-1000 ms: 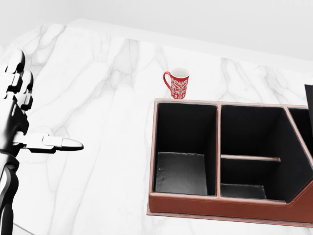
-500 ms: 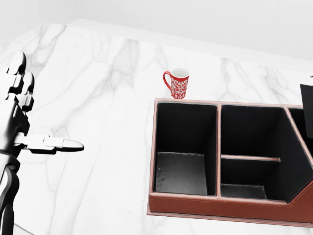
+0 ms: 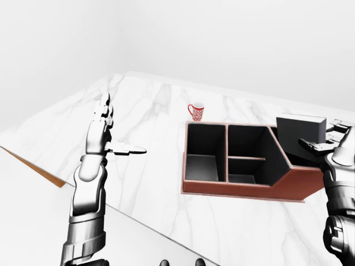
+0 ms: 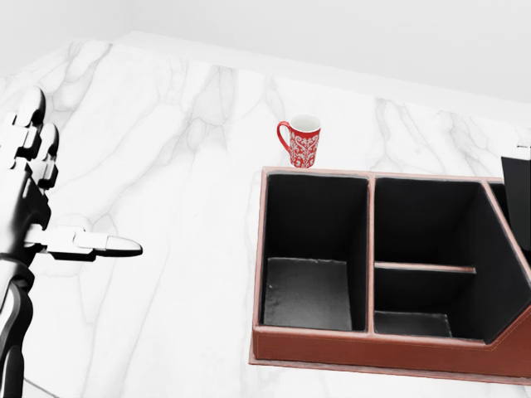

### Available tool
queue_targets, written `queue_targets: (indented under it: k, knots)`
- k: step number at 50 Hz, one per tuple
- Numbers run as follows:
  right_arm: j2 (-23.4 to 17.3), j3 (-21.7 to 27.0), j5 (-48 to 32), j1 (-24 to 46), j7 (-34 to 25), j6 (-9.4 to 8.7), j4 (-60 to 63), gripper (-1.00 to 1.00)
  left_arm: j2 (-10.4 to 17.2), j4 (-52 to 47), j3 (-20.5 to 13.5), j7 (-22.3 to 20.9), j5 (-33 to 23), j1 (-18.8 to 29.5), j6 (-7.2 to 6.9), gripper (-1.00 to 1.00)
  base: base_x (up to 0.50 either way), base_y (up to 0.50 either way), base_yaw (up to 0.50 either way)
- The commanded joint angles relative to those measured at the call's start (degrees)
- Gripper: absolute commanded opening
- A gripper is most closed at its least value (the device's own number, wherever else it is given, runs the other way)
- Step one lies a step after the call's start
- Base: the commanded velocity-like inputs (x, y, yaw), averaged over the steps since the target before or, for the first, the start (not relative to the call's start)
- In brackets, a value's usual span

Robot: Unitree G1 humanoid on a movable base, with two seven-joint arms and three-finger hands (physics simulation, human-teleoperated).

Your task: Pick up the book and place it in the right compartment of the caddy.

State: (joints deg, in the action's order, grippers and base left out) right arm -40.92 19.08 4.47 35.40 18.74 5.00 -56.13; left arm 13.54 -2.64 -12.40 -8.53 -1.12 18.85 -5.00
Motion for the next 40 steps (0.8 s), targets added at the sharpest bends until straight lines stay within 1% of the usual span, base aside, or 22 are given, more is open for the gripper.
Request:
queue_targets:
  k: [1,4,6,8,17,18,19,40]
  knots:
    - [-0.56,0.41,-1.87,1.09,1.55,0.0,0.3,-1.0,-0.02,0.16,0.04,-0.02,0.02,-0.04,0.0,1.0,0.0,0.0,0.0]
    - [-0.48,0.4,-1.85,0.99,1.62,0.0,0.22,-1.0,-0.03,0.07,0.04,-0.03,0.01,-0.12,0.0,1.0,0.0,0.0,0.0]
    - [0.43,0.19,-2.09,0.48,2.33,0.0,-2.5,-1.0,-0.03,0.14,0.02,-0.05,0.01,-0.13,0.0,1.0,0.0,0.0,0.0]
    - [-0.5,0.13,-1.8,1.11,1.77,0.0,-0.53,-1.0,-0.02,0.01,0.01,-0.06,0.01,-0.13,0.0,1.0,0.0,0.0,0.0]
    - [-0.52,-0.03,-2.21,1.18,1.95,0.0,-1.29,-1.0,-0.05,-0.1,0.06,-0.14,-0.05,-0.22,0.0,1.0,0.0,0.0,0.0]
    - [-0.54,-0.04,-2.19,1.14,1.79,0.0,-1.2,-0.43,-0.05,-0.15,0.06,-0.14,-0.07,-0.22,0.0,1.0,0.0,0.0,0.0]
    - [-0.5,-0.18,-2.37,1.05,1.63,0.0,-1.19,1.0,-0.05,-0.21,0.05,-0.16,-0.06,-0.22,0.0,1.0,0.0,0.0,0.0]
    - [-0.72,-0.07,-2.56,1.25,1.9,0.0,-1.99,1.0,-0.09,0.06,0.02,-0.24,-0.23,-0.33,0.0,1.0,0.0,0.0,0.0]
